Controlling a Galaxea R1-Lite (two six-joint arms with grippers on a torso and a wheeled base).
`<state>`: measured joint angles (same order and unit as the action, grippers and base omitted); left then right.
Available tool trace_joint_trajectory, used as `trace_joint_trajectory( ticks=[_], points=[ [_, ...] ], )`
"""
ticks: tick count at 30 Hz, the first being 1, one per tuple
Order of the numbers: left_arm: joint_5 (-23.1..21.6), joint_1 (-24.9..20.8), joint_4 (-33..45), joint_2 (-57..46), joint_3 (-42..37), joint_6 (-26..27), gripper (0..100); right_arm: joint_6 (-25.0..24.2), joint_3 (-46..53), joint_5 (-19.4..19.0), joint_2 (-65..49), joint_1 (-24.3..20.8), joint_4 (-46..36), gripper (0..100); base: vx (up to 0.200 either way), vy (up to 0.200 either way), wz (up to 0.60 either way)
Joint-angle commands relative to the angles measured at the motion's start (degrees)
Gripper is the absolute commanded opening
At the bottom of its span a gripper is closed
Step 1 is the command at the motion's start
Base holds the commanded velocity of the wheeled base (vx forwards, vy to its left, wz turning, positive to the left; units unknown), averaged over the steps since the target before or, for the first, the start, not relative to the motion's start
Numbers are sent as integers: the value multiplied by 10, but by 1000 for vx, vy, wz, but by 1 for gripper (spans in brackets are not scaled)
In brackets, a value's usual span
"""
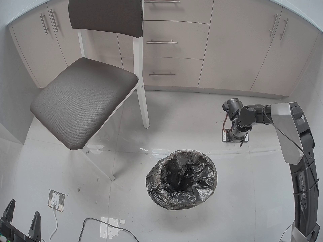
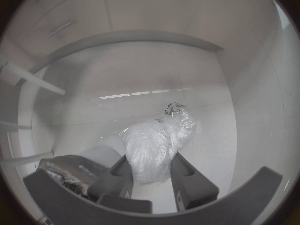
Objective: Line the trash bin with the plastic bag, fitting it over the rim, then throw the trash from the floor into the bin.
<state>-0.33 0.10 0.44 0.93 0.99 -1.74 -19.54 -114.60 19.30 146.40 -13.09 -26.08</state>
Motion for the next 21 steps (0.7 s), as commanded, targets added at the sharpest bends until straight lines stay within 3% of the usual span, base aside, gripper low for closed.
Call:
trace_joint_trajectory(
  ticks=[1, 11, 21],
  points=[
    [0, 0, 0, -9, -7, 0, 100, 39, 0, -2, -64, -74, -6, 0, 0, 0, 0],
    [0, 1, 0, -9, -7, 0, 100, 107, 0, 7, -77, -187, -22, 0, 0, 0, 0],
    [0, 0, 0, -9, -7, 0, 100, 182, 0, 17, -18, -242, -46, 0, 0, 0, 0]
  ],
)
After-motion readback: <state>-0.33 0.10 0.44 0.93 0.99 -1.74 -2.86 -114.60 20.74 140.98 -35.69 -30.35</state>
